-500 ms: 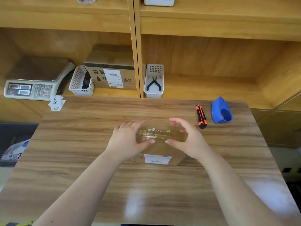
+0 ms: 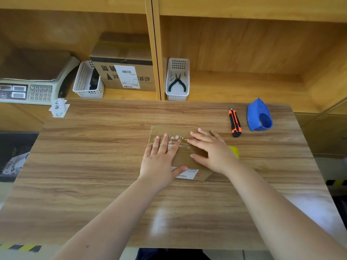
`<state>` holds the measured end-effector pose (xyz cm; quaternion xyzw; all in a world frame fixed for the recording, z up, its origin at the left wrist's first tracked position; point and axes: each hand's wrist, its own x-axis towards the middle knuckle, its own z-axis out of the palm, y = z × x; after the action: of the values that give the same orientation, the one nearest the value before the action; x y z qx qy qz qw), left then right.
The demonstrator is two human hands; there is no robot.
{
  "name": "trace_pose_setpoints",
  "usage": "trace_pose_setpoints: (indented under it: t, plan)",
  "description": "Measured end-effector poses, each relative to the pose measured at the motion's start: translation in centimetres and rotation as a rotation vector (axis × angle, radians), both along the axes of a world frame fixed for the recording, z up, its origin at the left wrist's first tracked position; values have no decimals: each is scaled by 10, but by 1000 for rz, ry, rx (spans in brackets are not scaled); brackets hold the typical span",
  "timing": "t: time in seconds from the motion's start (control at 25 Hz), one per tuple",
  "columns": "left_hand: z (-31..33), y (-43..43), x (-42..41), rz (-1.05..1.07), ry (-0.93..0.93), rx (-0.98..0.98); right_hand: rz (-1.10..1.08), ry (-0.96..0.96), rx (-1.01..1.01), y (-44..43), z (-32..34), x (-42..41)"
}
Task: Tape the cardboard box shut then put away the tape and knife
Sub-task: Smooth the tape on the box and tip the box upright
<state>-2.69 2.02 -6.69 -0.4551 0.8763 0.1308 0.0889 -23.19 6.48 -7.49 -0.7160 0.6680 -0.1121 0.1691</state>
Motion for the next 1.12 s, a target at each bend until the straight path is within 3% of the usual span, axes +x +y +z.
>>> trace_pose_setpoints:
  t: [0.24,0.4,0.64,0.92,1.12]
  plan:
    - [5,-49,-10,-89,-8,-34,127,171,97,-21,3,-26]
    - [10,-75,-22,-16,17,-98,103,90,199,-29,2,-41]
    - [5,-71,-55,-137,-93,60,-34,14,80,-34,-13,-29]
    - [0,-121,-64,-368,0,22,-232,-36,7,-57,-20,-13]
    - [-4,-125,-68,-395,100,3,-249,-137,-73,-64,-21,-25]
